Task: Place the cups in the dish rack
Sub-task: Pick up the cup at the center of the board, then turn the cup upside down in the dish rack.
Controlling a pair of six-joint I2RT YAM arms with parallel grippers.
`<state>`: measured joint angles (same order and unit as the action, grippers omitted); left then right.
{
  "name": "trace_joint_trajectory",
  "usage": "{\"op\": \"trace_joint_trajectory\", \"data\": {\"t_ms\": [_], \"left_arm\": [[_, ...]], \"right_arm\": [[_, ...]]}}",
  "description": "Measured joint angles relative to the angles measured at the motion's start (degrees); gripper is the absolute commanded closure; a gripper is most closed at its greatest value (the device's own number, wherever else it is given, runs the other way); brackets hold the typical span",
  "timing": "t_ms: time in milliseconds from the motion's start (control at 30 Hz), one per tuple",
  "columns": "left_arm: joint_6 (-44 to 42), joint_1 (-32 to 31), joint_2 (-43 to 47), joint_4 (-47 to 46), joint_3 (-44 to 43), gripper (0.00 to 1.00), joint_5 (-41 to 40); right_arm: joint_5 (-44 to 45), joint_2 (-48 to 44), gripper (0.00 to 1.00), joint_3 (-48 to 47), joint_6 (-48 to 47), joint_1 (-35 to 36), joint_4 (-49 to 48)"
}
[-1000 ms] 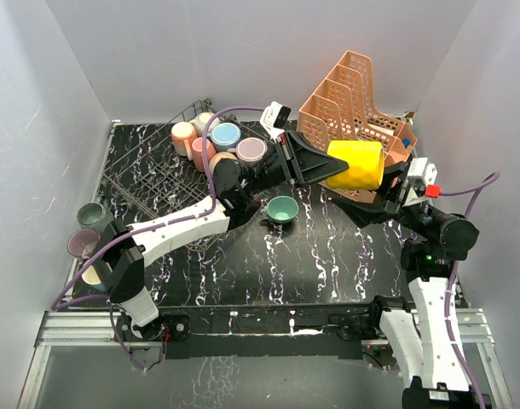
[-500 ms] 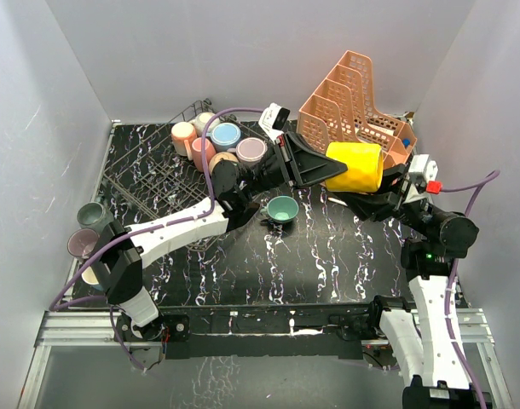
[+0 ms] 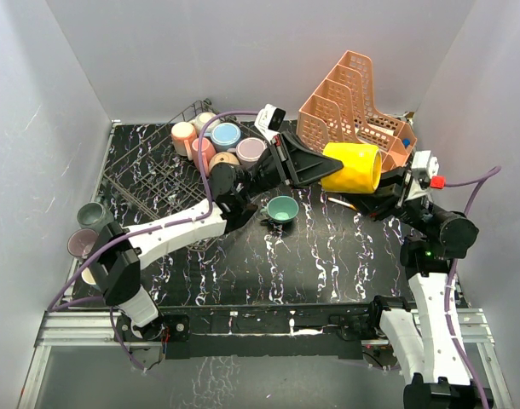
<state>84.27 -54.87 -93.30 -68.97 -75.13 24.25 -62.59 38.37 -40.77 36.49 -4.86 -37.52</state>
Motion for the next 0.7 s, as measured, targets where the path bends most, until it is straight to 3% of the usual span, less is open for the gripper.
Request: {"op": "trace_joint_trajectory", "data": {"t_ms": [67,400,533,700], "left_arm": [[0.33,-0.02,0.26,-0.04,0.11,0.96,-0.24],[-3.1,-0.15,3.65,0.09,6.03,0.54,-3.23],[-6.25,0.24,7.58,3.3,10.51,0.5,-5.09],[-13.44,0.37,17.57,14.73,16.2,0.47,-9.6]], "right_arm": [[-0.2,0.0,0.92,0.0,0.57,0.0,-0.85],[-1.7,0.76,0.92,0.09,4.2,0.04,-1.64],[-2.19,1.4,0.92,0.13,4.28,0.04,-0.94],[-3.54,1.97,0.92,0.13,2.82,0.04,2.36]]}}
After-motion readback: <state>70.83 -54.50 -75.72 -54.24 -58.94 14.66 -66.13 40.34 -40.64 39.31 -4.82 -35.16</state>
